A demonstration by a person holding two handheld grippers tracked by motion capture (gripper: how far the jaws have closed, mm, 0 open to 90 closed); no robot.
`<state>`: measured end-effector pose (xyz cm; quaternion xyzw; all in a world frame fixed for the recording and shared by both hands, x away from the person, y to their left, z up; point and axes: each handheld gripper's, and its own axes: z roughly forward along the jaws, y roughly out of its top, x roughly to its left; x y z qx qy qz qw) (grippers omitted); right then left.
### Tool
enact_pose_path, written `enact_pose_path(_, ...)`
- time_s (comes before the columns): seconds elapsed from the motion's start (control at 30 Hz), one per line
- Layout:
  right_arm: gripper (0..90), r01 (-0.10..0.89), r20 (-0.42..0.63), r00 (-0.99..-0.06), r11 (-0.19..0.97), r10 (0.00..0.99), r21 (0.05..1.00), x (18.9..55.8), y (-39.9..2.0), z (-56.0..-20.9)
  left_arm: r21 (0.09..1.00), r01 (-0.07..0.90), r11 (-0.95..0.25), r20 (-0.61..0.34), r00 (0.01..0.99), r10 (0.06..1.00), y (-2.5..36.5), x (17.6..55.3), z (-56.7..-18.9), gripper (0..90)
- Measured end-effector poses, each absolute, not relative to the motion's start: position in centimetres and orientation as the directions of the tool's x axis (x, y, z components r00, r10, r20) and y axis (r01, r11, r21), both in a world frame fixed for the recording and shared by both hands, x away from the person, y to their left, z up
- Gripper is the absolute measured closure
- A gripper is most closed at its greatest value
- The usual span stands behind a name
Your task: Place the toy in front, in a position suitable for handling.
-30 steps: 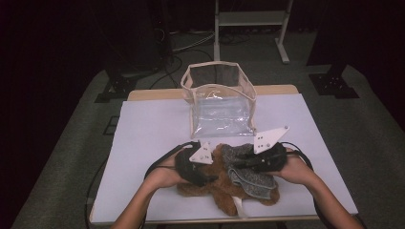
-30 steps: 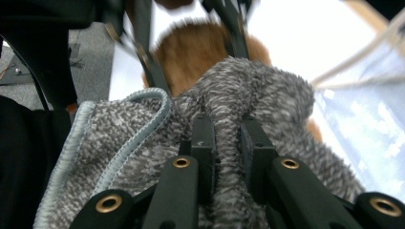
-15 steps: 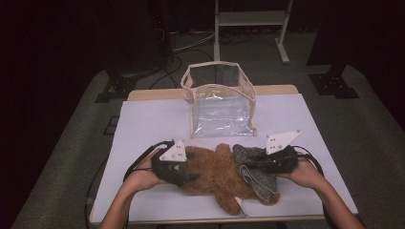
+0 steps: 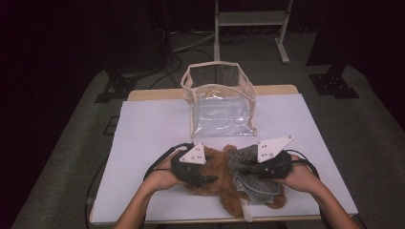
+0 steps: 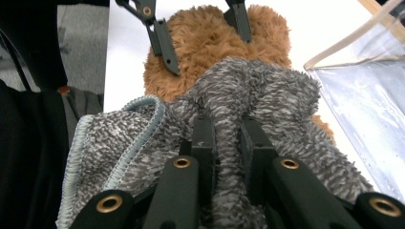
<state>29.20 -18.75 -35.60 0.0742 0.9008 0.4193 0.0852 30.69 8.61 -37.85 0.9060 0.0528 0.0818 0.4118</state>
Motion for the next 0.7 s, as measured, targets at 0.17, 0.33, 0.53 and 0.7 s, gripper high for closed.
enact_pose_path(0.17, 78.4, 0.072, -0.086, -0.972, 0.623, 0.219, 0.779, 28.8, -19.4, -36.0, 0.745, 0.011, -0.668, 0.128, 0.979, 0.159, 8.5, 30.8, -37.5, 37.2)
enact_pose_path(0.33, 79.1, 0.077, -0.082, -0.972, 0.631, 0.219, 0.772, 29.0, -19.8, -36.7, 0.737, -0.013, -0.676, 0.152, 0.977, 0.147, 9.7, 30.6, -36.7, 36.7)
enact_pose_path(0.53, 79.4, 0.109, -0.047, -0.971, 0.608, 0.235, 0.786, 29.1, -21.0, -37.4, 0.75, -0.04, -0.66, 0.165, 0.978, 0.129, 12.1, 30.2, -36.2, 37.0)
enact_pose_path(0.7, 79.4, 0.112, -0.044, -0.971, 0.611, 0.235, 0.783, 29.2, -21.4, -37.5, 0.734, -0.001, -0.679, 0.151, 0.975, 0.163, 14.0, 30.5, -36.8, 36.8)
